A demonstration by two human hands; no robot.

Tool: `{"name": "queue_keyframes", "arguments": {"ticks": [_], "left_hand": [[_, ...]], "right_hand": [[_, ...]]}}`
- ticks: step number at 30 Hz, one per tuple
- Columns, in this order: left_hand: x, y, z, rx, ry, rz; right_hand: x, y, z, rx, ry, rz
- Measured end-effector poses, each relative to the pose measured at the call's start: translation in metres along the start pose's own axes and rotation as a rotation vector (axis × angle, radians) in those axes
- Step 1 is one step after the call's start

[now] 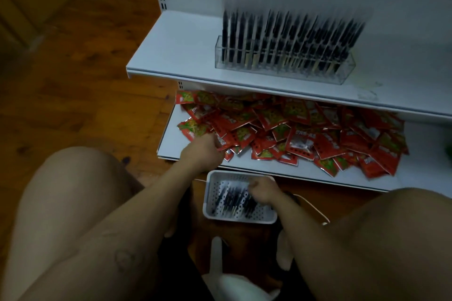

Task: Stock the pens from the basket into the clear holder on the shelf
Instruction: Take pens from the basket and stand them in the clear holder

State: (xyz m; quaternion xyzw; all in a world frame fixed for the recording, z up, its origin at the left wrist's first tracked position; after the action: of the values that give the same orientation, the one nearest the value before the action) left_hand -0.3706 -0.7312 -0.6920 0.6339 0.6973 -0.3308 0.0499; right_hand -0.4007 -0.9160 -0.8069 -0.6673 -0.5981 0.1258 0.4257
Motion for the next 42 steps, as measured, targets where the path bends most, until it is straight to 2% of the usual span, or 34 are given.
{"name": "queue_keyframes", "arguments": {"ticks": [5, 10, 14, 18, 23, 27, 30, 33, 38, 42], "left_hand": [[0.026, 0.008, 0.067, 0.143, -0.058, -0.124], [0.059, 0.017, 0.135, 0.282, -0.312, -0.328], [0.083, 0.024, 0.168, 0.346, -0.517, -0.489], [0.096, 0.047, 0.176, 0.334, -0.700, -0.606], [0.113, 0.072, 0.188, 0.305, -0.800, -0.699], [0.117, 0.075, 0.200, 0.319, -0.836, -0.733], [0.113, 0.074, 0.206, 0.337, -0.855, -0.725], [0.112, 0.070, 0.205, 0.350, -0.861, -0.719], [0.105, 0.066, 0.187, 0.316, -0.862, -0.682], [0.085, 0.062, 0.160, 0.285, -0.836, -0.571]], "right_hand": [[-0.026, 0.035, 0.043, 0.171, -0.023, 0.122], [-0.015, 0.066, 0.043, 0.328, -0.019, 0.158], [-0.026, 0.088, 0.057, 0.324, 0.045, 0.199], [-0.040, 0.106, 0.071, 0.222, 0.191, 0.304], [-0.042, 0.117, 0.076, 0.225, 0.240, 0.406], [-0.042, 0.128, 0.083, 0.249, 0.231, 0.429], [-0.050, 0.139, 0.089, 0.176, 0.245, 0.453], [-0.062, 0.142, 0.093, 0.037, 0.333, 0.480], [-0.059, 0.122, 0.080, -0.038, 0.533, 0.433], [-0.039, 0.093, 0.063, -0.053, 0.660, 0.381]]}}
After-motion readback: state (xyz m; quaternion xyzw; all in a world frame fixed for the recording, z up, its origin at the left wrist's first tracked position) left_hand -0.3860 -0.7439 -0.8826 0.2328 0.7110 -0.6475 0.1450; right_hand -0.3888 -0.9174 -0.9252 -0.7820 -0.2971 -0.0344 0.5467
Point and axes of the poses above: each hand's wrist, its own y-axis towards the middle knuckle, its own z-axis out of the palm, x = y × z, the point moved 2 cm from there along y, towards the middle knuckle, and after that the axes turned 1 degree about z, right-handed, at the moved point
